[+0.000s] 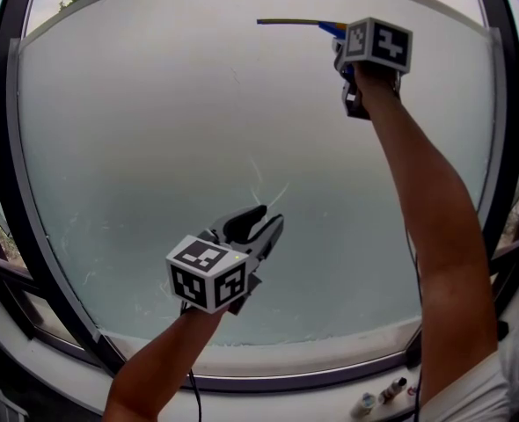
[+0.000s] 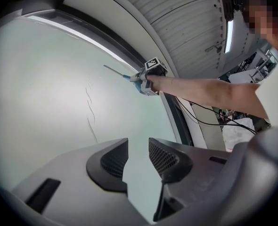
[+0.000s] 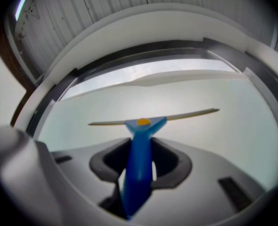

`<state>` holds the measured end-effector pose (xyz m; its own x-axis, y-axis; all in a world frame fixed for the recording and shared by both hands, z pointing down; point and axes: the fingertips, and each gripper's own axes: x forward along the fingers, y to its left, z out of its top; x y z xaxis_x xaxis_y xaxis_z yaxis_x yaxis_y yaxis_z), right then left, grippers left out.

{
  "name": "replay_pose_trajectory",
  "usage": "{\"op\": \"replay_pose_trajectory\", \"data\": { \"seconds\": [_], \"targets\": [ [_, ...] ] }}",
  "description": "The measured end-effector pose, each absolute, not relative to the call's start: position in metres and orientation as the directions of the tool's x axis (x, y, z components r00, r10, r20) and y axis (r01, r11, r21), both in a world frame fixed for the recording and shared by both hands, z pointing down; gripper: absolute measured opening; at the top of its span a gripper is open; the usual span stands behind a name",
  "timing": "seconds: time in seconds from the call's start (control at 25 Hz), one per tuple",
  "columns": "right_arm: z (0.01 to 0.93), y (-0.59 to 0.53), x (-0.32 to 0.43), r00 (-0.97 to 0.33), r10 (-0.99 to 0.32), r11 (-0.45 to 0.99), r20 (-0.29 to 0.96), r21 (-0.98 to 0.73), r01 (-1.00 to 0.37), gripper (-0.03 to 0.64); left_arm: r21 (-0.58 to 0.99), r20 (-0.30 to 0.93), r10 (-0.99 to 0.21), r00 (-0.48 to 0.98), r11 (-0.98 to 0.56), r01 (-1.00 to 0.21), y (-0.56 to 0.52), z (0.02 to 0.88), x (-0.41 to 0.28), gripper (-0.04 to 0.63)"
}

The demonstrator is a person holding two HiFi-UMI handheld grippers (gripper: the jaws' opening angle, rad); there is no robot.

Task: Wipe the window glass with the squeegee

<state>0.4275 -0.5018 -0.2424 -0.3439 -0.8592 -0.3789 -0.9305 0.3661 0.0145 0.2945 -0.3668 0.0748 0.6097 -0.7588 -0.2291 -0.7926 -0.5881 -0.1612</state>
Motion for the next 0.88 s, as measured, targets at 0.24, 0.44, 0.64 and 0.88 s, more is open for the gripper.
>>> {"op": "replay_pose_trajectory", "data": {
  "seconds": [0.24,0.44,0.64,0.88],
  "targets": [
    [-0.228,-0.502,0.428,-0.345,-0.864,0.362,-0.366,0.023,-0.932,0.147,-0.147,-0.223,-0.756,0.615,-0.598,-0.788,-0.364,0.084,0.294,0.156],
    [-0.213,-0.505,0.430,-0.333,-0.878,0.347,-0.345,0.023,-0.938,0.147,-0.137,-0.225,-0.750,0.622,-0.607,-0.783,-0.360,0.084,0.295,0.156],
    [-0.200,-0.503,0.431,-0.335,-0.883,0.349,-0.328,0.015,-0.937,0.147,-0.128,-0.225,-0.742,0.632,-0.620,-0.774,-0.355,0.086,0.299,0.156],
    [-0.181,-0.501,0.431,-0.338,-0.889,0.352,-0.308,0.009,-0.936,0.147,-0.117,-0.215,-0.732,0.646,-0.637,-0.762,-0.350,0.096,0.304,0.156]
  ]
}}
